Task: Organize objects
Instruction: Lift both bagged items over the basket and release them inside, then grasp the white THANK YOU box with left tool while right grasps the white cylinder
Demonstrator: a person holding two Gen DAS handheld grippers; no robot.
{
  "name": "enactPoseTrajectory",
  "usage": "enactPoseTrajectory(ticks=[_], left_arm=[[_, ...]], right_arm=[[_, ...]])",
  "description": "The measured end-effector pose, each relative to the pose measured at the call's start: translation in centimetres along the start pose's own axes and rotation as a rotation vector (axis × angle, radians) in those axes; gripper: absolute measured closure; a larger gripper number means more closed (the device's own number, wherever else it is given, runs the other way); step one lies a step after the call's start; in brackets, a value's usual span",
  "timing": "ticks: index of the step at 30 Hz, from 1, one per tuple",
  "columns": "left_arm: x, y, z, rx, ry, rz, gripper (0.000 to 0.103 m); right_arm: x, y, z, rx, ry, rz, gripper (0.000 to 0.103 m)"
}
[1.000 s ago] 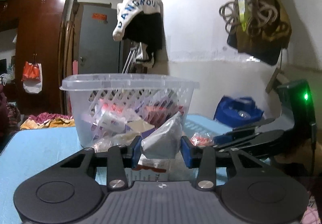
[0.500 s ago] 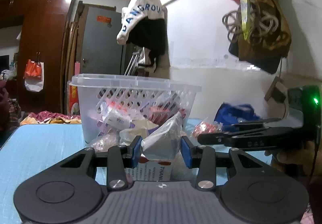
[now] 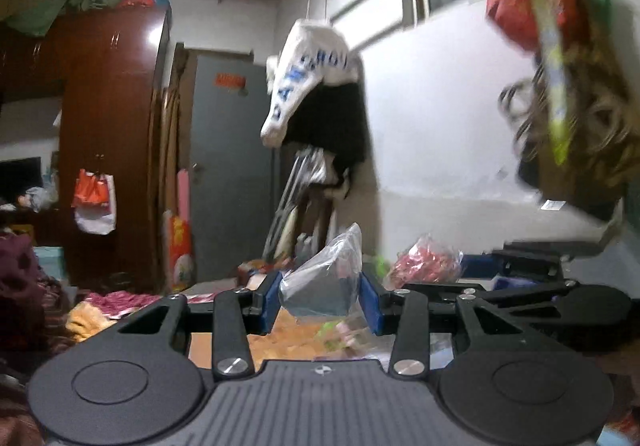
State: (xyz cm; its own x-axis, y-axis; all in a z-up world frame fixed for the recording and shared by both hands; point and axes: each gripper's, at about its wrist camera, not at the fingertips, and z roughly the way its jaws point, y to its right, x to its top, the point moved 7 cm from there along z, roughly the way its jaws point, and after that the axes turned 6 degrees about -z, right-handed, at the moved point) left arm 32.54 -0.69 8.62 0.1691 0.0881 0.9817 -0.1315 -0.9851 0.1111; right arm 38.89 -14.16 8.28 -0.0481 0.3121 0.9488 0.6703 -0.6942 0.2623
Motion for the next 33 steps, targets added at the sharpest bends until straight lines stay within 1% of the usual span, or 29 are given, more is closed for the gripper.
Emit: enactPoseTrajectory(ticks=[1,2,3,4,5,6,7,8,9,10,11,13,16,17,19,20,21,23,25,26,28,30,33], left_arm=[[-0.5,-0.2,1.3,0.029,-0.023,0.016,0.032],[-0.9,-0.4,2.0,0.048,-0.034,0.019,0.028],[-1.4,-0.6,2.4,0.061,-0.052,0.017,0.028],[-1.8,-0.9,2.4,0.054,-0.07,0.01,0.028],[-2.1,-1.0,1.9,0.028,-0.072,-0.001,0.028],[-2.2,-0.9,1.1,0.003,-0.058,-0.01,0.028],[-2.3,-0.7,-0.3,-0.015,-0.031,-0.022,0.026],[-2.5,-0.6,-1.6,-0.026,-0.015,-0.029,0.021],[-2.9,-0.4,-3.0,-0.04,-0.003,-0.031,0.018],[-3.8,-0.1,-4.7,-0.058,0.004,-0.033,0.012],[-4.7,0.0,-5.7,-0.066,-0.001,-0.033,0.011],[-7.3,0.1,-7.8,-0.071,-0.008,-0.034,0.011],[-10.3,-0.6,-9.3,-0.057,-0.026,-0.083,0.011],[-11.0,-0.8,-9.5,-0.056,-0.038,-0.097,0.011],[-12.1,-0.9,-9.5,-0.058,-0.067,-0.089,0.011],[-12.5,-0.8,-9.5,-0.056,-0.077,-0.073,0.011],[-12.8,-0.8,-9.6,-0.053,-0.084,-0.063,0.011],[-13.4,-0.7,-9.1,-0.06,-0.109,-0.05,0.011],[-14.2,-0.4,-8.6,-0.08,-0.144,-0.041,0.011],[-14.4,-0.1,-8.2,-0.087,-0.161,-0.033,0.011],[-15.0,0.4,-7.8,-0.095,-0.183,-0.01,0.011],[-15.5,1.1,-7.3,-0.108,-0.211,0.017,0.011],[-16.0,2.0,-6.4,-0.101,-0.255,0.06,0.011]], right_arm=[[-0.1,0.0,0.9,-0.016,-0.005,-0.016,0.055],[-0.3,0.1,1.7,-0.052,-0.013,-0.037,0.043],[-0.7,0.2,2.2,-0.09,-0.041,-0.047,0.032],[-1.0,0.5,2.6,-0.135,-0.079,-0.053,0.026],[-1.3,0.6,2.4,-0.145,-0.087,-0.048,0.019],[-1.4,0.5,1.8,-0.129,-0.075,-0.036,0.007],[-1.6,0.4,0.9,-0.103,-0.062,-0.016,0.0],[-1.9,0.3,-0.2,-0.093,-0.047,0.002,0.0],[-2.3,0.2,-1.3,-0.091,-0.042,0.021,0.0],[-2.9,-0.3,-2.7,-0.076,-0.035,0.04,0.0],[-3.5,-0.9,-3.9,-0.046,-0.03,0.051,0.0],[-5.6,-2.7,-5.5,0.028,-0.053,0.075,0.0],[-9.1,-6.1,-5.6,0.17,-0.141,0.067,0.0],[-9.9,-7.0,-5.4,0.196,-0.164,0.057,0.001],[-11.1,-8.4,-4.5,0.231,-0.214,0.038,0.006],[-11.5,-8.8,-3.9,0.253,-0.244,0.022,0.016],[-12.0,-9.1,-3.7,0.26,-0.264,0.017,0.024],[-12.5,-8.8,-2.7,0.266,-0.297,0.035,0.03],[-13.0,-8.3,-2.0,0.269,-0.316,0.056,0.044],[-13.4,-8.3,-2.1,0.271,-0.329,0.07,0.056],[-13.6,-7.5,-2.3,0.282,-0.315,0.12,0.056],[-13.7,-6.8,-3.2,0.246,-0.283,0.14,0.056],[-14.1,-4.9,-4.3,0.204,-0.234,0.22,0.056]])
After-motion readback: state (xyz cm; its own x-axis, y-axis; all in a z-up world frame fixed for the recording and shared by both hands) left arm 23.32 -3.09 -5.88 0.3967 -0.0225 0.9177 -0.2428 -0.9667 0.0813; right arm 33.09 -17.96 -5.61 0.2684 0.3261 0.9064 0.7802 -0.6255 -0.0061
